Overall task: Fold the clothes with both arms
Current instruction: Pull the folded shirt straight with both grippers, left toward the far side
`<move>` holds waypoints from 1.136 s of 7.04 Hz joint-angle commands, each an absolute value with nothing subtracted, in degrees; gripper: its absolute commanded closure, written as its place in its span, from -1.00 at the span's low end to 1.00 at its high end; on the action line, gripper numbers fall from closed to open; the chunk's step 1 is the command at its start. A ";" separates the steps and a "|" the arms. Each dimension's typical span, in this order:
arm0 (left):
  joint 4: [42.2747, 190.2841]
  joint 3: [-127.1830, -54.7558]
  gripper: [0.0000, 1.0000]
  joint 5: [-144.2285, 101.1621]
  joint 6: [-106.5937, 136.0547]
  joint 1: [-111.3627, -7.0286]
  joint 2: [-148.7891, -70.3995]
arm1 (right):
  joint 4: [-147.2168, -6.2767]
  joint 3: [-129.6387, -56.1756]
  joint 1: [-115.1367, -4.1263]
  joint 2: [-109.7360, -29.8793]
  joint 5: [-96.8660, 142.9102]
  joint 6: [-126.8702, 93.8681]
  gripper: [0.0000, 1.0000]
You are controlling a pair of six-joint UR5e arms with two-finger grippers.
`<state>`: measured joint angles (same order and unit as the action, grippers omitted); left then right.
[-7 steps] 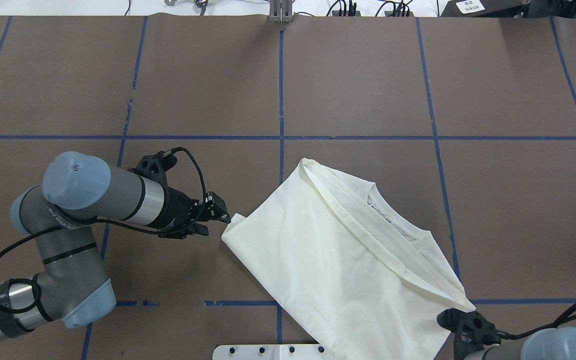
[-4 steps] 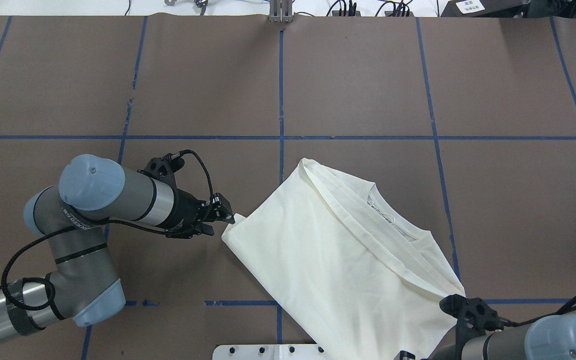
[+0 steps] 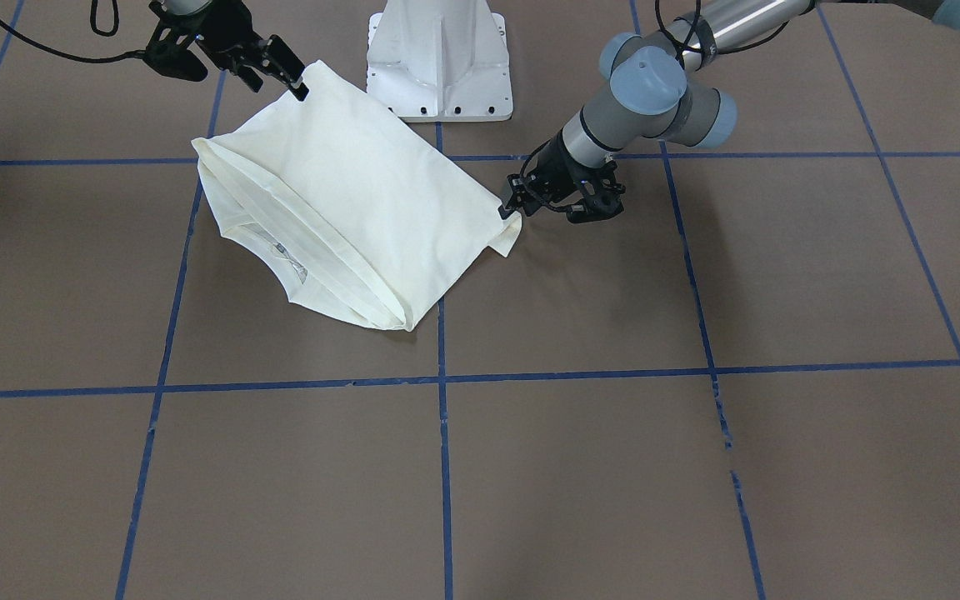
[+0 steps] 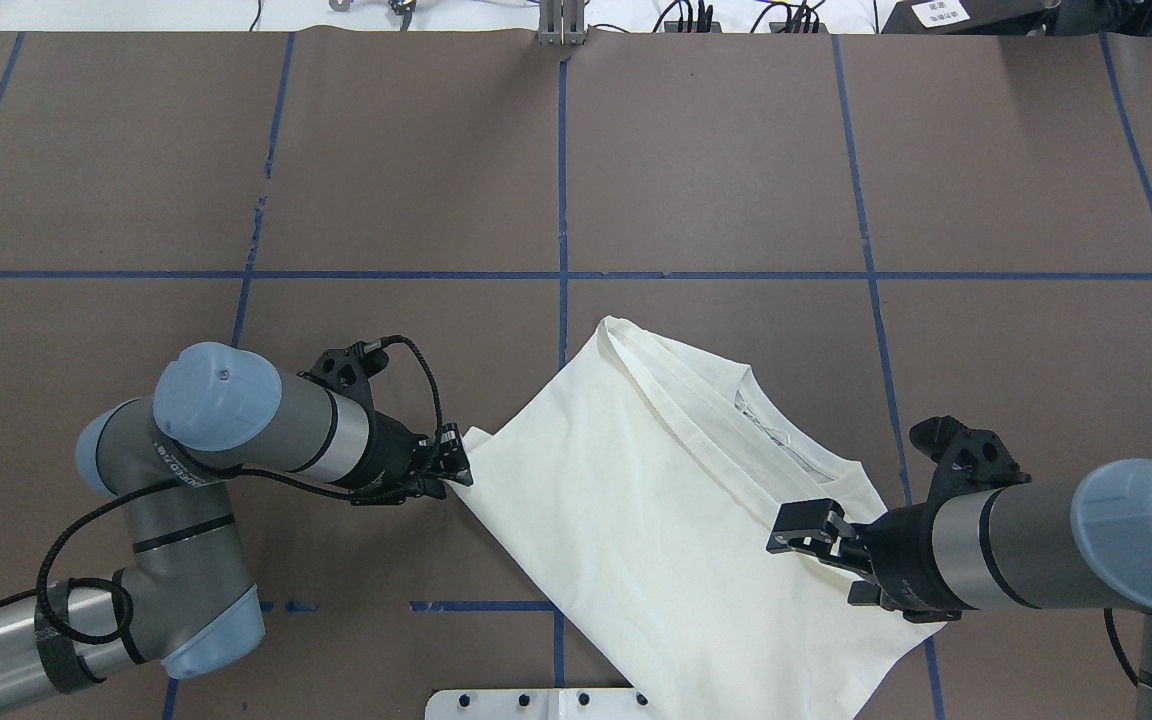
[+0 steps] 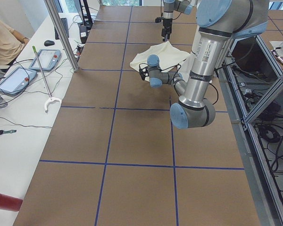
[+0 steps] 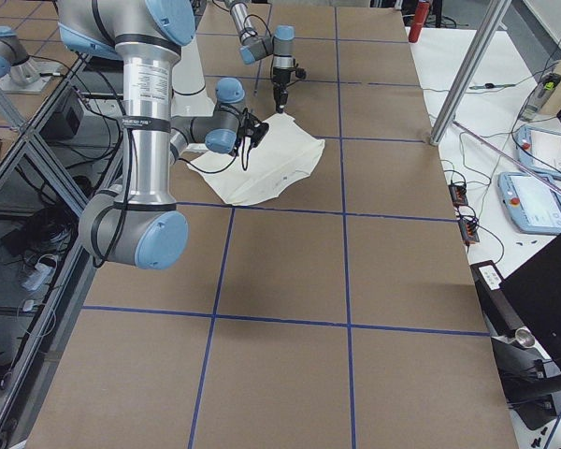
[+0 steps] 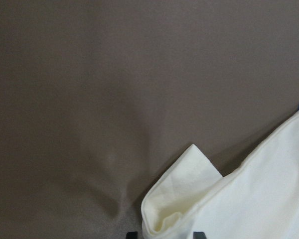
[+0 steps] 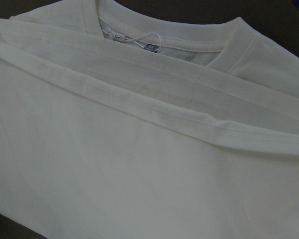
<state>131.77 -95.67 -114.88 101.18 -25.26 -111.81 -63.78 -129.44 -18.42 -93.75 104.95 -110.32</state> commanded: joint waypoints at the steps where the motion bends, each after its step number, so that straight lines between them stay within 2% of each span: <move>1: 131.92 -95.36 1.00 -114.79 100.55 -25.14 -111.80 | -63.72 -129.29 -18.90 -93.60 105.03 -110.13 -1.00; 3: 131.75 -96.06 1.00 -113.81 92.53 -30.19 -110.75 | -63.72 -129.20 -18.81 -93.52 104.86 -110.13 -1.00; 4: 131.66 -93.02 1.00 -113.47 85.50 -32.76 -111.09 | -63.72 -128.68 -18.81 -93.52 104.59 -110.13 -1.00; 5: 132.10 -87.33 1.00 -113.55 84.04 -37.83 -116.05 | -63.72 -128.06 -18.81 -93.17 104.15 -110.04 -1.00; 7: 134.28 -70.30 1.00 -113.55 81.23 -43.38 -128.70 | -63.98 -122.20 -20.39 -86.78 97.44 -103.59 -1.00; 8: 136.82 -64.22 1.00 -113.55 80.34 -44.55 -132.67 | -63.98 -119.38 -19.69 -85.44 94.86 -101.80 -1.00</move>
